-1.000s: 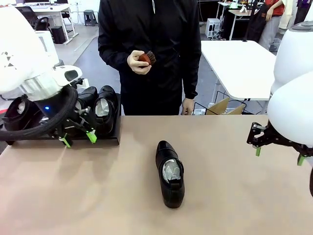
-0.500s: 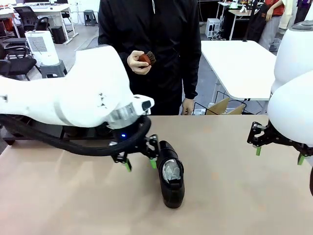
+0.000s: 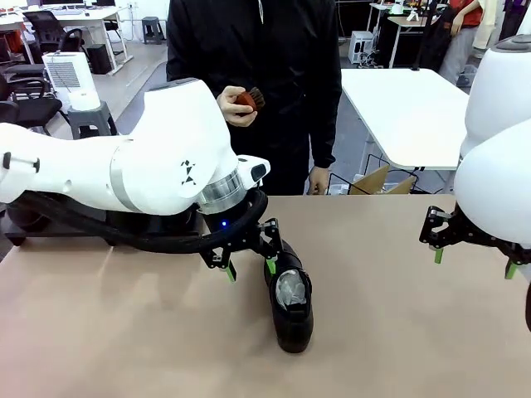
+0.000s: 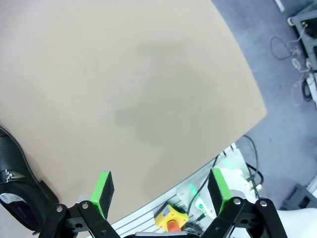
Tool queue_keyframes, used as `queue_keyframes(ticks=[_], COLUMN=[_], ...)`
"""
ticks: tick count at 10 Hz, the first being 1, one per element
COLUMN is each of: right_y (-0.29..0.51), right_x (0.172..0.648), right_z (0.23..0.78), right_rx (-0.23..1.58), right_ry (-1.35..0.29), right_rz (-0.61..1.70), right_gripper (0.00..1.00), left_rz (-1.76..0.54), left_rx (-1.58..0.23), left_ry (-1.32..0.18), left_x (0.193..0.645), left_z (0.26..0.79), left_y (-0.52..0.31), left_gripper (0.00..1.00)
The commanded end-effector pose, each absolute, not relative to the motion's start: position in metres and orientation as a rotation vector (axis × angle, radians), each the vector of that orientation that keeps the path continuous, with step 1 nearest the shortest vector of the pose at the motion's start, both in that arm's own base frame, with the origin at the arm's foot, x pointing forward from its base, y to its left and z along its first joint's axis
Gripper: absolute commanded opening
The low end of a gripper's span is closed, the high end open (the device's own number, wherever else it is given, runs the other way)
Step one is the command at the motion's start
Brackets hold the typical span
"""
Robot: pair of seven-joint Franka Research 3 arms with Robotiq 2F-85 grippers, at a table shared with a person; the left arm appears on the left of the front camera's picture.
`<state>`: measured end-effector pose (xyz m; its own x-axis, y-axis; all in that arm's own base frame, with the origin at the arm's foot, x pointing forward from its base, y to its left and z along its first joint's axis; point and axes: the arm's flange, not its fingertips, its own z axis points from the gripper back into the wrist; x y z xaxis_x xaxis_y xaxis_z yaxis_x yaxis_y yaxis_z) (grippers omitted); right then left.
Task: Organize the shoes by placing them on the stand.
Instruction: Place the Shoe from the middle of the table onto the Shoes Stand.
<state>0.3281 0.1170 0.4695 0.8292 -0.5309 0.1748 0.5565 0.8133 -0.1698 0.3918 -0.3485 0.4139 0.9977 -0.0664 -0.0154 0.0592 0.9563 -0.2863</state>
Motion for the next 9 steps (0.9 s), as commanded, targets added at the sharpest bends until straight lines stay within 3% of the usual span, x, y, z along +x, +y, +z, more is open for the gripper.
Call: queue_keyframes(ticks=[1,9], right_y=[0.114,0.114], right_x=[0.331,0.331], right_z=[0.474,0.474], right_rx=[-0.221,-0.221], right_ry=[-0.122,-0.122], right_rz=[-0.568,-0.568], right_gripper=[1.00,1.00], left_rz=[-0.081,-0.106], left_rx=[-0.266,-0.185], left_ry=[-0.036,-0.076], left_x=[0.367,0.365], left_z=[0.412,0.367], left_y=[-0.363,-0.392], left_gripper=[0.77,0.77])
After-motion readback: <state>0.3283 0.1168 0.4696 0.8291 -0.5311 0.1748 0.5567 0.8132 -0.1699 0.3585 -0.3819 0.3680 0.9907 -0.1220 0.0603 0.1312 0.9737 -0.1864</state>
